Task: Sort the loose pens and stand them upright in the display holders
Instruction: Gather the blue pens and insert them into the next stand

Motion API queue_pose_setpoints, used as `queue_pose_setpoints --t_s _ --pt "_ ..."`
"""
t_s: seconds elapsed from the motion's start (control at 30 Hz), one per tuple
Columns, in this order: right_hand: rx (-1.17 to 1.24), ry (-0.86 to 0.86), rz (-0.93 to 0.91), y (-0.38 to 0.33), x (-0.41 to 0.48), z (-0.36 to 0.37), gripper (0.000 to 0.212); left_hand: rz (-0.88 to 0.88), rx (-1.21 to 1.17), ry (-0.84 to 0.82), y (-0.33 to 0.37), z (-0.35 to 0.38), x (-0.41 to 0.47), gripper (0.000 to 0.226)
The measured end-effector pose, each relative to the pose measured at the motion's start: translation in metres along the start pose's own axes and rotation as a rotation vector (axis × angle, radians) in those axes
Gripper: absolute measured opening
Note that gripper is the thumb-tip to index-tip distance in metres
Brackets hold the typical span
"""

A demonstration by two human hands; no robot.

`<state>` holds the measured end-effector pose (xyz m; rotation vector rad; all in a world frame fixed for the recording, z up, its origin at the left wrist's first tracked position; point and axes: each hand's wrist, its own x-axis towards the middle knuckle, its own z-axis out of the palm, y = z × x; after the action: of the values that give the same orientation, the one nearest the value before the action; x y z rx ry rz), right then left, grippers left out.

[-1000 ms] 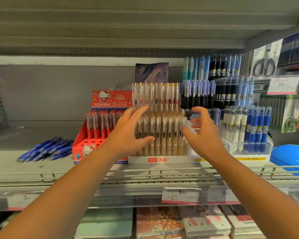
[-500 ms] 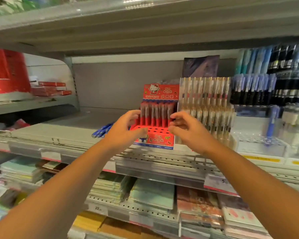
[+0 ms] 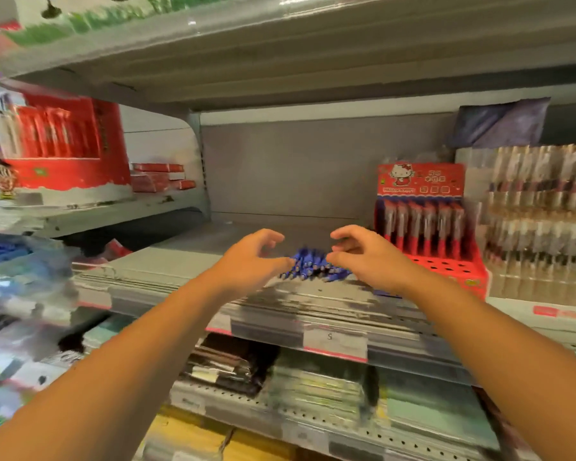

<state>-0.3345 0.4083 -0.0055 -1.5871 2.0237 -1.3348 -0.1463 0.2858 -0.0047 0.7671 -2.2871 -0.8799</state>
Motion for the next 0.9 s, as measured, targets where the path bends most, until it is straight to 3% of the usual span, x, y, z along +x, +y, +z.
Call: queue_pose_setpoints --t_s 0.2,0.37,0.47,0.57,0.7,0.9 --pt "-0.144 0.014 0.135 -0.003 0.052 0.030 0.042 -0.100 0.095 -0.124 -0.034 -0.018 0.051 0.053" --pt "-0.341 -0.045 0.206 0.009 0.091 0.028 0.049 -0.252 0.022 -0.199 -0.049 -0.004 0.099 0.027" --pt "-0.461 -0.125 0.231 0.013 0.113 0.024 0.038 -0.336 -0.031 -0.259 -0.049 0.005 0.125 0.030" --pt "-0.623 -0.271 0.298 0.011 0.132 0.020 0.040 -0.403 0.003 -0.332 -0.043 0.013 0.151 0.043" --pt "-0.753 -0.417 0.354 0.007 0.153 0.020 0.042 -0.522 0.013 -0.488 -0.033 0.023 0.173 0.040" --pt "-0.845 -0.489 0.381 0.007 0.166 0.023 0.035 -0.514 0.210 -0.578 -0.034 0.034 0.194 0.059"
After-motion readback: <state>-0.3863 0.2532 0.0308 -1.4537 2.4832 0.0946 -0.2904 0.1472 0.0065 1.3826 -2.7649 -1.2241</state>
